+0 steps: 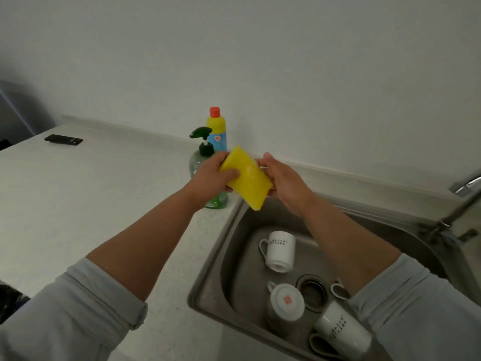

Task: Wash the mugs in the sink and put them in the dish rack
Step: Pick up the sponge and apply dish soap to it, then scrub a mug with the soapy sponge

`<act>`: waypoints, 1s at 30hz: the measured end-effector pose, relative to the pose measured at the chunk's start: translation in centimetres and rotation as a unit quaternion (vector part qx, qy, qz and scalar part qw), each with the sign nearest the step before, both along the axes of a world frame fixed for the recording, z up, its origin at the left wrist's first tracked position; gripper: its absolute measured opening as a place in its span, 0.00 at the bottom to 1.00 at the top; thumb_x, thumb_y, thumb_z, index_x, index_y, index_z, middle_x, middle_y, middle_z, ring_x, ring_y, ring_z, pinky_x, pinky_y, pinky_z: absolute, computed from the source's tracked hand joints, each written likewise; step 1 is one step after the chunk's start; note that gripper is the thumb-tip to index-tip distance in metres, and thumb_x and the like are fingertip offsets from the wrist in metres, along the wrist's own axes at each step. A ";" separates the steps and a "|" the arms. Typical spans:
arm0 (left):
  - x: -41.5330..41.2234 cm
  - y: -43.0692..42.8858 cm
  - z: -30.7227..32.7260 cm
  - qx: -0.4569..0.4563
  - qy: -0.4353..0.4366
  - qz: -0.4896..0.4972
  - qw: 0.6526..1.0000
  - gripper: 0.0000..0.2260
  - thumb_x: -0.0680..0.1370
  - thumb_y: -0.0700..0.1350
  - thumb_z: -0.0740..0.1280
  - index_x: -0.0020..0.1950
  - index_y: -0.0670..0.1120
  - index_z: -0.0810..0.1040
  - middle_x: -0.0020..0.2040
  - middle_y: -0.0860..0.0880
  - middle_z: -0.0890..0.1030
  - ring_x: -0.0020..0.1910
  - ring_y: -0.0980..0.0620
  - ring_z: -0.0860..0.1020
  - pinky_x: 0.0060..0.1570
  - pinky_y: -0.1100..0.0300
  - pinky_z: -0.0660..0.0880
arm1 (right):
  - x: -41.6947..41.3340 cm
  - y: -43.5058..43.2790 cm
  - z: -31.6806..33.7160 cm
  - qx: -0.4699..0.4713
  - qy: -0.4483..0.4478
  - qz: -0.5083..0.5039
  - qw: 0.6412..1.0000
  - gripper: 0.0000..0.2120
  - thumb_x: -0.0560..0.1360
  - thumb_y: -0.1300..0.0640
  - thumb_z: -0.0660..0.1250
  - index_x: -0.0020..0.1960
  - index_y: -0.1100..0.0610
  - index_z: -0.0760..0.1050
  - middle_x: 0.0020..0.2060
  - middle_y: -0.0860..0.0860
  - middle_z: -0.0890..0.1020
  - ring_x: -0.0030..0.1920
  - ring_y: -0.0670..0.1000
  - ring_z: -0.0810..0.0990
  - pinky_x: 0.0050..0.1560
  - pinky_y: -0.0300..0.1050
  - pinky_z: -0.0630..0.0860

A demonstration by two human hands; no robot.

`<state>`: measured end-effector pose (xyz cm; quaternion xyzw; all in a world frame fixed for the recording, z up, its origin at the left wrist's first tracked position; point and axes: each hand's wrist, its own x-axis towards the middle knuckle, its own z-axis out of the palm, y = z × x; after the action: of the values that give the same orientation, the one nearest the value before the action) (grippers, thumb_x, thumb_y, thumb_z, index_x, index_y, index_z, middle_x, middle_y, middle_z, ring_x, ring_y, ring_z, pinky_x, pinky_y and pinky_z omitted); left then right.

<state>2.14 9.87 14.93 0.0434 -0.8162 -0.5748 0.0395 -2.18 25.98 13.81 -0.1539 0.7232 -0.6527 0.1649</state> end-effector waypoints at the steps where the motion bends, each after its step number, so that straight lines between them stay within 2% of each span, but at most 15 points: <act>1: -0.2 1.7 -1.4 0.027 -0.028 -0.022 0.999 0.12 0.78 0.38 0.63 0.61 0.46 0.69 0.54 0.44 0.75 0.48 0.50 0.76 0.43 0.60 0.77 | 0.2 1.6 -0.7 0.050 0.028 -0.023 0.998 0.11 0.78 0.46 0.59 0.49 0.52 0.75 0.49 0.53 0.79 0.50 0.52 0.78 0.51 0.49 0.75; 4: -0.6 6.8 -5.3 0.060 -0.086 -0.073 0.992 0.14 0.79 0.37 0.62 0.64 0.44 0.68 0.54 0.43 0.76 0.47 0.50 0.77 0.40 0.61 0.77 | 0.3 6.5 -3.5 0.171 0.046 -0.039 0.983 0.16 0.75 0.46 0.66 0.46 0.61 0.75 0.41 0.54 0.78 0.42 0.50 0.75 0.43 0.45 0.71; 6: -0.8 9.7 -7.7 0.067 -0.112 -0.091 0.987 0.16 0.79 0.37 0.63 0.66 0.42 0.68 0.54 0.43 0.77 0.47 0.51 0.77 0.41 0.59 0.78 | 0.4 9.4 -5.3 0.232 0.033 -0.011 0.972 0.16 0.75 0.46 0.66 0.44 0.61 0.73 0.39 0.56 0.76 0.40 0.51 0.73 0.41 0.45 0.69; 7: -0.8 10.9 -8.8 0.059 -0.126 -0.099 0.985 0.16 0.79 0.38 0.63 0.66 0.41 0.68 0.54 0.43 0.77 0.48 0.50 0.77 0.44 0.55 0.78 | 0.4 10.7 -6.3 0.253 0.026 -0.004 0.967 0.16 0.76 0.47 0.65 0.44 0.60 0.72 0.39 0.57 0.75 0.40 0.51 0.72 0.41 0.45 0.68; 9: -1.0 12.8 -11.0 0.017 -0.164 -0.111 0.980 0.17 0.79 0.40 0.64 0.66 0.41 0.68 0.57 0.41 0.77 0.51 0.47 0.77 0.48 0.51 0.77 | 0.5 13.1 -8.3 0.281 0.008 -0.004 0.960 0.15 0.76 0.47 0.64 0.45 0.60 0.72 0.40 0.57 0.74 0.41 0.52 0.72 0.40 0.43 0.67; 12: -1.1 14.4 -14.5 -0.067 -0.216 -0.112 0.968 0.18 0.79 0.43 0.64 0.67 0.41 0.68 0.60 0.39 0.76 0.49 0.48 0.77 0.42 0.60 0.74 | 0.9 15.7 -11.4 0.299 -0.028 -0.030 0.953 0.14 0.77 0.48 0.63 0.47 0.61 0.73 0.42 0.55 0.74 0.43 0.51 0.72 0.37 0.42 0.66; 15: -1.3 15.1 -17.7 -0.172 -0.293 -0.089 0.936 0.17 0.80 0.46 0.61 0.67 0.40 0.69 0.64 0.37 0.73 0.58 0.42 0.75 0.54 0.56 0.73 | 0.9 17.3 -14.0 0.307 -0.061 -0.059 0.948 0.12 0.78 0.50 0.63 0.43 0.58 0.71 0.38 0.51 0.72 0.40 0.49 0.71 0.33 0.36 0.64; 17: -1.6 15.0 -19.6 -0.208 -0.353 -0.087 0.908 0.18 0.81 0.47 0.58 0.68 0.39 0.68 0.65 0.37 0.72 0.61 0.40 0.73 0.55 0.52 0.72 | 1.0 17.8 -15.6 0.308 -0.076 -0.073 0.946 0.11 0.78 0.51 0.63 0.42 0.57 0.70 0.38 0.51 0.72 0.37 0.47 0.71 0.30 0.33 0.64; 19: -2.0 14.7 -21.2 -0.194 -0.402 -0.088 0.890 0.18 0.81 0.48 0.57 0.68 0.40 0.67 0.63 0.39 0.72 0.57 0.41 0.74 0.49 0.51 0.72 | 1.0 18.0 -17.2 0.297 -0.096 -0.086 0.946 0.09 0.78 0.52 0.64 0.45 0.57 0.71 0.41 0.53 0.74 0.38 0.46 0.71 0.31 0.34 0.66; 21: -2.3 14.4 -22.7 -0.180 -0.438 -0.079 0.877 0.20 0.80 0.51 0.58 0.68 0.41 0.66 0.60 0.41 0.72 0.51 0.44 0.72 0.47 0.54 0.70 | 1.0 18.0 -18.6 0.310 -0.113 -0.090 0.940 0.10 0.77 0.51 0.65 0.51 0.59 0.72 0.46 0.55 0.74 0.43 0.49 0.73 0.39 0.40 0.67; 23: -2.8 14.2 -24.1 -0.155 -0.463 -0.054 0.871 0.22 0.80 0.54 0.59 0.68 0.42 0.65 0.59 0.40 0.72 0.48 0.46 0.71 0.46 0.55 0.69 | 0.8 18.0 -19.9 0.329 -0.129 -0.091 0.931 0.11 0.77 0.51 0.65 0.51 0.59 0.72 0.47 0.56 0.75 0.46 0.51 0.73 0.42 0.41 0.66; 26: -3.4 14.2 -25.8 -0.111 -0.483 -0.017 0.869 0.20 0.81 0.52 0.58 0.67 0.40 0.65 0.45 0.41 0.73 0.38 0.48 0.70 0.36 0.58 0.68 | 0.7 17.9 -21.4 0.350 -0.135 -0.095 0.922 0.10 0.76 0.53 0.66 0.51 0.59 0.72 0.46 0.54 0.73 0.46 0.51 0.71 0.40 0.40 0.64; 28: -3.8 14.3 -27.1 -0.074 -0.490 0.002 0.869 0.18 0.81 0.49 0.59 0.66 0.39 0.66 0.42 0.42 0.70 0.37 0.48 0.69 0.35 0.58 0.67 | 0.9 17.8 -22.3 0.338 -0.152 -0.114 0.922 0.14 0.75 0.54 0.68 0.57 0.61 0.73 0.46 0.53 0.72 0.48 0.51 0.71 0.44 0.40 0.64; 30: -4.0 14.4 -28.0 -0.071 -0.514 0.001 0.855 0.15 0.80 0.47 0.61 0.62 0.39 0.69 0.38 0.43 0.69 0.33 0.48 0.69 0.35 0.57 0.68 | 1.2 17.6 -23.0 0.314 -0.171 -0.134 0.924 0.16 0.75 0.55 0.68 0.58 0.63 0.73 0.47 0.54 0.73 0.49 0.52 0.72 0.45 0.42 0.66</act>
<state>-1.83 24.25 -13.05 0.3311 -0.7584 -0.4111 -0.3823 -1.01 43.60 -9.23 0.1180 0.8656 -0.4249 0.2374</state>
